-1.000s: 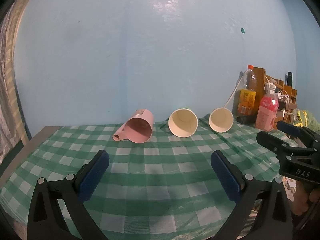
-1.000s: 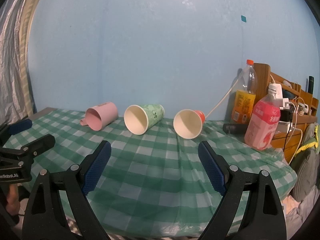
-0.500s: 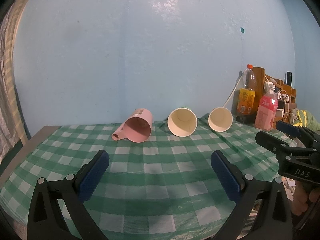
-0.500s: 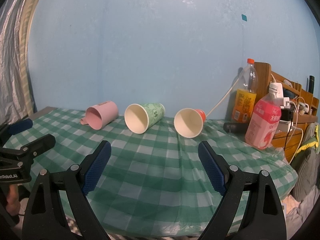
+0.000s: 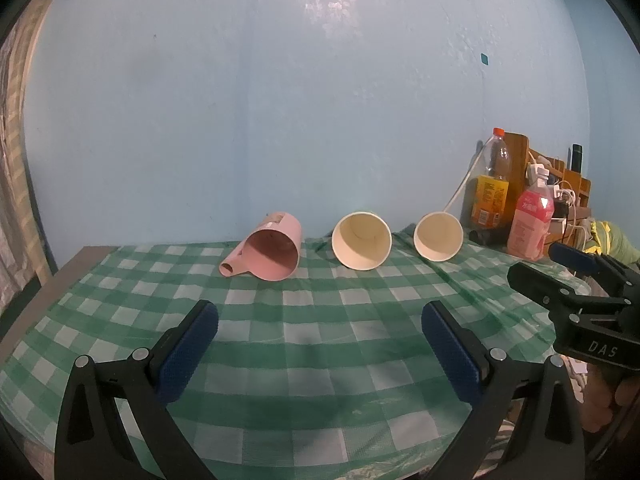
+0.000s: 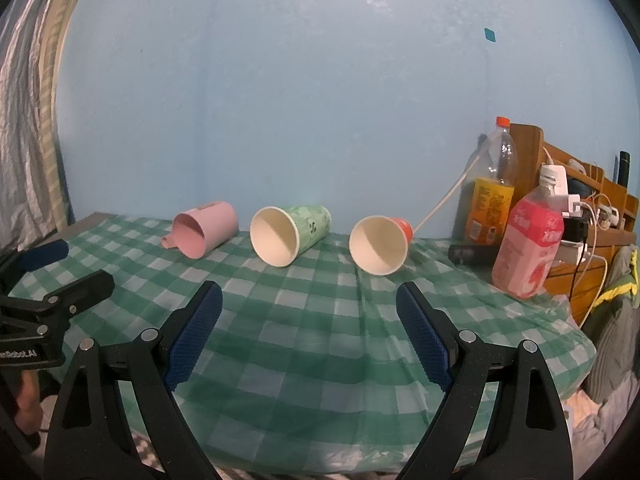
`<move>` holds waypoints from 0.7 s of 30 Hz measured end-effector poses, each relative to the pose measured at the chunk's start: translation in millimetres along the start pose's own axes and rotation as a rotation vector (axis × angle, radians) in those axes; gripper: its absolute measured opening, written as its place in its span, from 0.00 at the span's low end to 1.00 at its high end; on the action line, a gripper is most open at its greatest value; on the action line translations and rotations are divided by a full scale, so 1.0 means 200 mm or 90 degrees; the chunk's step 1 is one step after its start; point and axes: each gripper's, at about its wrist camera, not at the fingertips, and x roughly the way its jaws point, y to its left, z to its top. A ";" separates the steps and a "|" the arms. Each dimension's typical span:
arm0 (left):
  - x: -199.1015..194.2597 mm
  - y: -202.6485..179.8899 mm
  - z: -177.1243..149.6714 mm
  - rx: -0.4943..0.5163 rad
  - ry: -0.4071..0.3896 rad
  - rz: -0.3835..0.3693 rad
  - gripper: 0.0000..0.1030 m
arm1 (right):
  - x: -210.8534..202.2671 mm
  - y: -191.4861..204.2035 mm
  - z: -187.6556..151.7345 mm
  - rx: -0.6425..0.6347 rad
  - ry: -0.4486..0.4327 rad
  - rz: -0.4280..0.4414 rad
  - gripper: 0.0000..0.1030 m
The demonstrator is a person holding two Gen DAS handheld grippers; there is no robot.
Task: Flip cup upside down
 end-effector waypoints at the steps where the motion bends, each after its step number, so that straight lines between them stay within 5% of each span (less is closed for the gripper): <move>1: 0.00 0.00 0.00 0.002 0.001 0.000 1.00 | 0.00 0.00 0.00 0.001 0.000 0.000 0.85; 10: 0.02 -0.01 0.00 0.011 0.011 0.003 1.00 | 0.01 0.00 0.00 0.002 0.005 0.002 0.85; 21: 0.14 0.08 0.19 0.009 0.057 0.026 1.00 | 0.14 -0.03 0.11 0.031 0.067 0.076 0.85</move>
